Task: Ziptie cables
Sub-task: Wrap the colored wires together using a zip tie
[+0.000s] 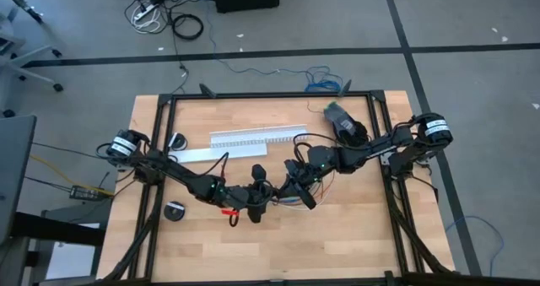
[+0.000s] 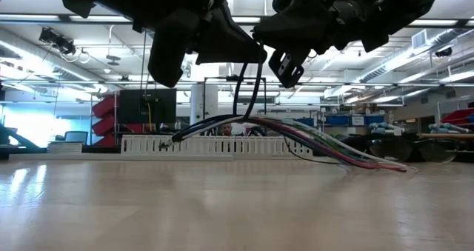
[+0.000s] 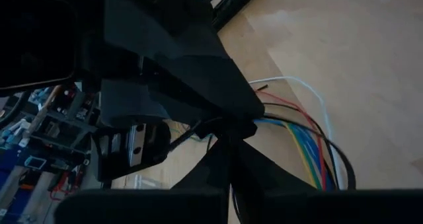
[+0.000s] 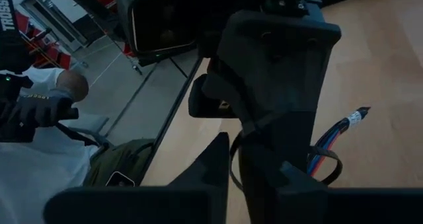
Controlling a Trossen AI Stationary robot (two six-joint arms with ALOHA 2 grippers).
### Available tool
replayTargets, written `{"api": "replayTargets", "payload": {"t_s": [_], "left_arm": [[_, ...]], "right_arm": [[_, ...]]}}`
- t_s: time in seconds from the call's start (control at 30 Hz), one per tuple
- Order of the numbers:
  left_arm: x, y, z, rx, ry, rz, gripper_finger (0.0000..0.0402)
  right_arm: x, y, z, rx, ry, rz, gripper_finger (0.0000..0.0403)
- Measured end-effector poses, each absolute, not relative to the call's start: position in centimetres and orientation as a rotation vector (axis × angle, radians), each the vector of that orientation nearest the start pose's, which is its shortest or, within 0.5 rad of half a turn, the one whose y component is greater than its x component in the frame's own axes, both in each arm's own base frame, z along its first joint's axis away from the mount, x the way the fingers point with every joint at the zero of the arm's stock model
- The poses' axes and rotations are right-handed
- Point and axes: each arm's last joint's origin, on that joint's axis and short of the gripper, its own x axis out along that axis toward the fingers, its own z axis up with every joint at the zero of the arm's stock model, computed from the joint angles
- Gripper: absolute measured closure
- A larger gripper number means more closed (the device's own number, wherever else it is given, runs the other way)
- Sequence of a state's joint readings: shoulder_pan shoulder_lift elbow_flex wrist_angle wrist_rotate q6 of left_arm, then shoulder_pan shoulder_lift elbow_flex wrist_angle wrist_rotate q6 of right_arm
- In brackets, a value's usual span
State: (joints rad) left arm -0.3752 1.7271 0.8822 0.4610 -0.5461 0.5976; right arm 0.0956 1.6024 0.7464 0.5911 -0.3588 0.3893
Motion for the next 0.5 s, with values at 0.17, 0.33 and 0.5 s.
{"api": "replayTargets", "payload": {"t_s": [0.17, 0.33, 0.5], "left_arm": [[33.5, -11.56, 18.52, 0.765, 0.396, 0.061, 0.0402], [33.44, -11.53, 18.39, 0.773, 0.411, 0.068, 0.0402], [33.47, -11.55, 18.45, 0.77, 0.404, 0.072, 0.0402]], "right_arm": [[32.33, 4.14, 19.7, 0.416, 0.35, 0.398, 0.0305], [32.21, 4.19, 19.42, 0.453, 0.395, 0.424, 0.0251], [32.14, 4.21, 19.28, 0.464, 0.418, 0.432, 0.0218]]}}
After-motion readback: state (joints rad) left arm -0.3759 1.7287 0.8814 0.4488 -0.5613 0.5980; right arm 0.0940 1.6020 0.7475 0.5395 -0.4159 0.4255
